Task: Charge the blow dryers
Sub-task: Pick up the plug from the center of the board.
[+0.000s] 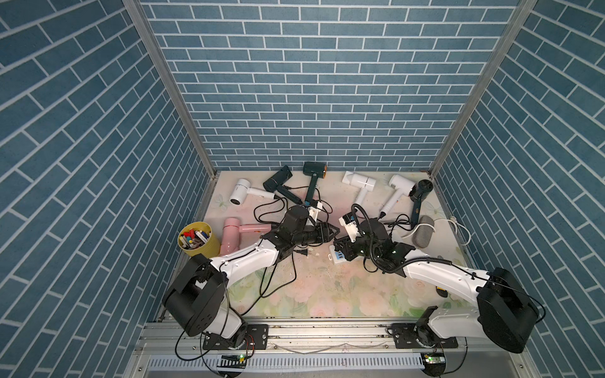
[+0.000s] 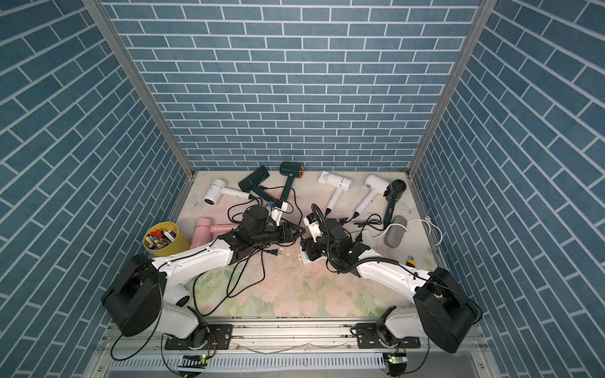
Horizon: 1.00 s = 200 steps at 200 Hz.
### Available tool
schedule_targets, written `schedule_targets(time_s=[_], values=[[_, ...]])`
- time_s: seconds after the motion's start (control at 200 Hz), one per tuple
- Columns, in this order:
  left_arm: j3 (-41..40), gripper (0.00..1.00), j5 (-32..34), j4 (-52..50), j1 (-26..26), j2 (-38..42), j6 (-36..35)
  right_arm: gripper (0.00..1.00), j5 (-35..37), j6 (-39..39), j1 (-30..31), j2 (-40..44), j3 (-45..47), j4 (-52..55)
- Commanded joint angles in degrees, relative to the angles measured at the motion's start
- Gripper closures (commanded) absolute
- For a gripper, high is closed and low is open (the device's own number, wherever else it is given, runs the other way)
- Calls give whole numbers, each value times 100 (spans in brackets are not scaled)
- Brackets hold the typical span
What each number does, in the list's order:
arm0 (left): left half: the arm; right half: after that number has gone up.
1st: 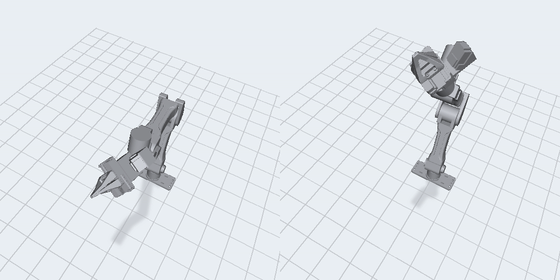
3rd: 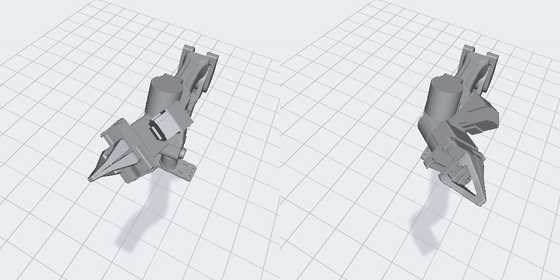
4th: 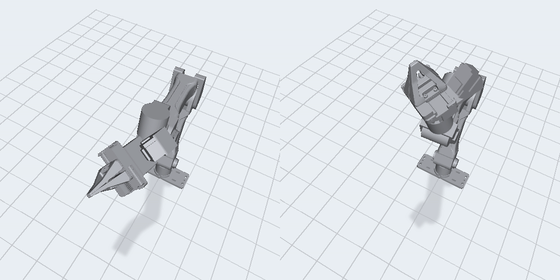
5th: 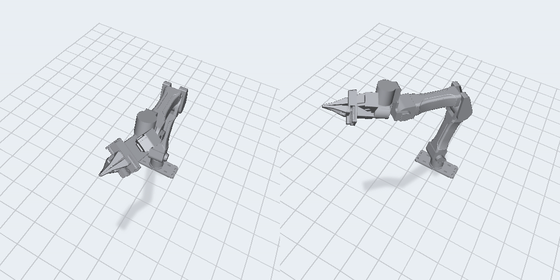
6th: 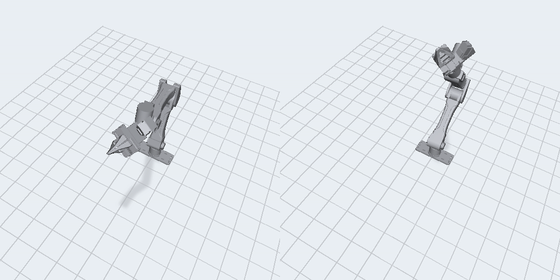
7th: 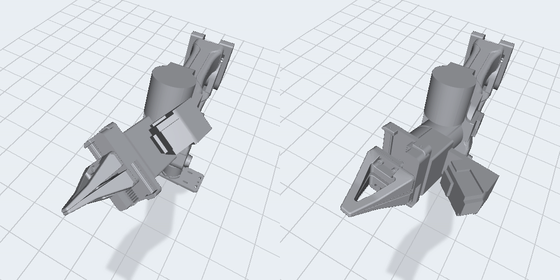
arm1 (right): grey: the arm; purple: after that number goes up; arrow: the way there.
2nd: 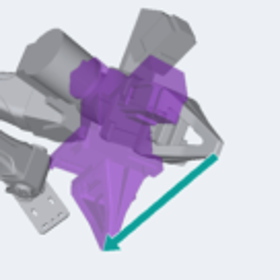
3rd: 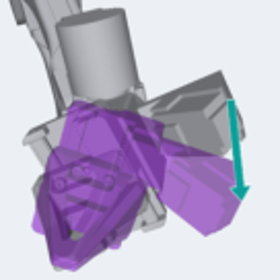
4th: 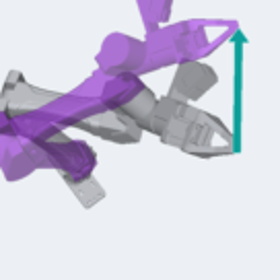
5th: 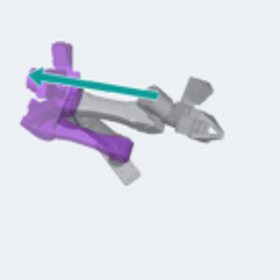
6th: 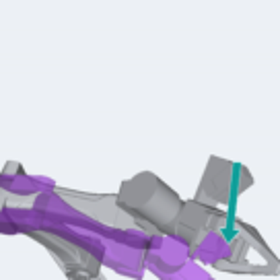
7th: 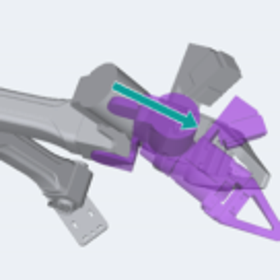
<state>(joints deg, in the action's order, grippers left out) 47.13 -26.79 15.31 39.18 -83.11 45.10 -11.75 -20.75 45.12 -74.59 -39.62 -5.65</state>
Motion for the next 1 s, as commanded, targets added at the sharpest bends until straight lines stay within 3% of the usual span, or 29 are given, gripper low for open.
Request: schedule_targets(time_s=[0.0,0.115,0.335,0.495,0.64,0.725,0.995], values=[[-244,42,161,129,89,324,-107,100,92,-242,32,296,197,-467],[-531,37,291,257,200,556,-83,100,172,-336,40,470,409,-726],[-1345,35,571,1135,406,632,390,100,356,-605,73,673,753,-1360],[-1706,36,374,2491,523,31,1278,100,456,-840,125,678,949,-1930],[-2171,36,530,4496,664,-603,2063,100,631,-1001,183,649,987,-2149],[-2213,37,603,4921,729,-856,2029,100,763,-1109,190,602,932,-2064],[-2110,44,619,4879,788,-1196,1324,100,883,-1413,188,576,825,-1830]])
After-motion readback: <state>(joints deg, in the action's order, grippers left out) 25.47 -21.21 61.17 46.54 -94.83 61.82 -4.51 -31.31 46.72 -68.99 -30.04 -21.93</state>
